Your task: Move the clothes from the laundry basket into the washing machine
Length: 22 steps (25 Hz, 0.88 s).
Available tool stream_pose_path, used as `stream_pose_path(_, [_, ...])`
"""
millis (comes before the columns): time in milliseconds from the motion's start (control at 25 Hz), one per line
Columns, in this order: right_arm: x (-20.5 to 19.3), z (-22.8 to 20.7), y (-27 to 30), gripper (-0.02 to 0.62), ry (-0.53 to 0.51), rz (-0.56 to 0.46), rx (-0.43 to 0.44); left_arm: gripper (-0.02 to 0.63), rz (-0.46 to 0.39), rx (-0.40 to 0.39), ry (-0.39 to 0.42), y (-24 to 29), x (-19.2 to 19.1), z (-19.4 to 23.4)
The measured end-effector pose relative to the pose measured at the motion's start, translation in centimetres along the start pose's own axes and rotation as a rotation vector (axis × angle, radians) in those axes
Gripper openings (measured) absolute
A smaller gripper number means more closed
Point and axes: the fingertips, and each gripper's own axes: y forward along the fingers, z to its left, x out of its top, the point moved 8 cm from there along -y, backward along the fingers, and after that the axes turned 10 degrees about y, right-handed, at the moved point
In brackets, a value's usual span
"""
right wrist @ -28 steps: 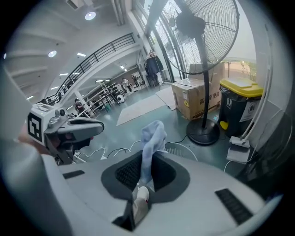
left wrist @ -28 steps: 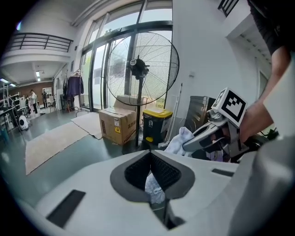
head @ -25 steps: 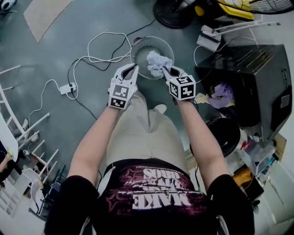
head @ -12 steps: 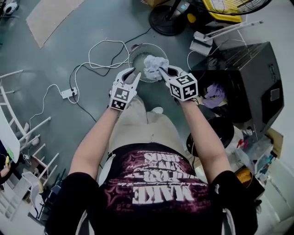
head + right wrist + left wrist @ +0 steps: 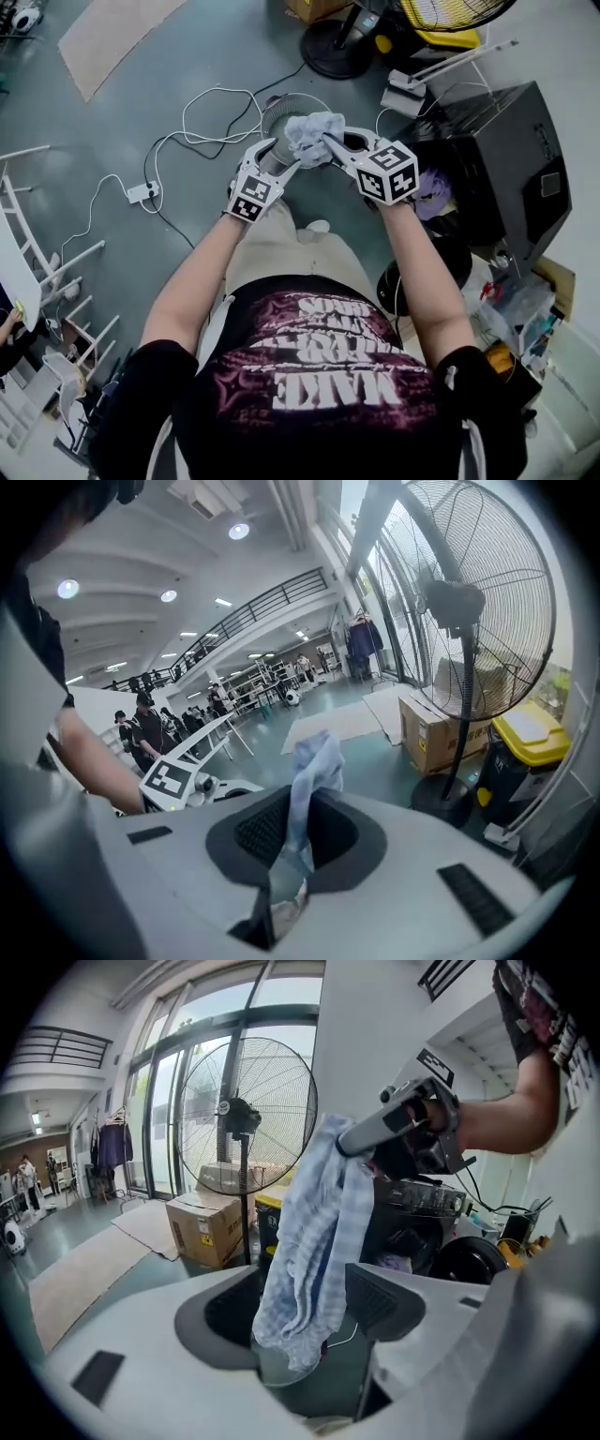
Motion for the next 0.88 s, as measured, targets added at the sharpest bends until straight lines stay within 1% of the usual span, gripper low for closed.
stream_pose_path(280, [3.7,3.0,-3.0,0.038,-0.053,-0.036,0.061,0.322,-0.053,-0.031,0.025,-0.2,2.7,-0.6])
stream_pose_path(360, [4.7,3.8,-3.9,0.038,-0.060,-0.053,0.082,0.336,-0.054,-0.047,0.041,0.0,3.4,-0.7])
stream_pose_path(440, [5.5,4.6,-4.8,0.038,-0.062,-0.068,0.112,0.347,-0.036,-0.064,0.059,0.3,3.8,-1.0])
stream_pose_path(520, [6.1,5.5,-5.4,0.038,-0.060,-0.086,0.157,0.354,0.000,-0.079,0.076,0.9,3.6,-1.3])
stream_pose_path(680, [6.8,7.4,-6.3,0.038,-0.007,-0.138,0.292,0.356,0.068,-0.096,0.086,2.8,3.2,-1.9])
stream_pose_path(720, [6.9,7.9,-6.3,0.038,-0.009,-0.142,0.313,0.356,0.083,-0.099,0.086,3.3,3.2,-2.1])
stream_pose_path(800, [6.8,8.6,-6.2,0.038,-0.053,-0.127,0.309,0.354,0.112,-0.094,0.085,4.2,3.2,-2.0])
stream_pose_path(840, [6.6,8.8,-6.2,0.038,-0.082,-0.114,0.294,0.353,0.124,-0.087,0.084,4.5,3.3,-1.9])
stream_pose_path(880, [6.4,9.0,-6.1,0.038,-0.104,-0.103,0.277,0.338,0.132,-0.079,0.083,4.7,3.3,-1.8])
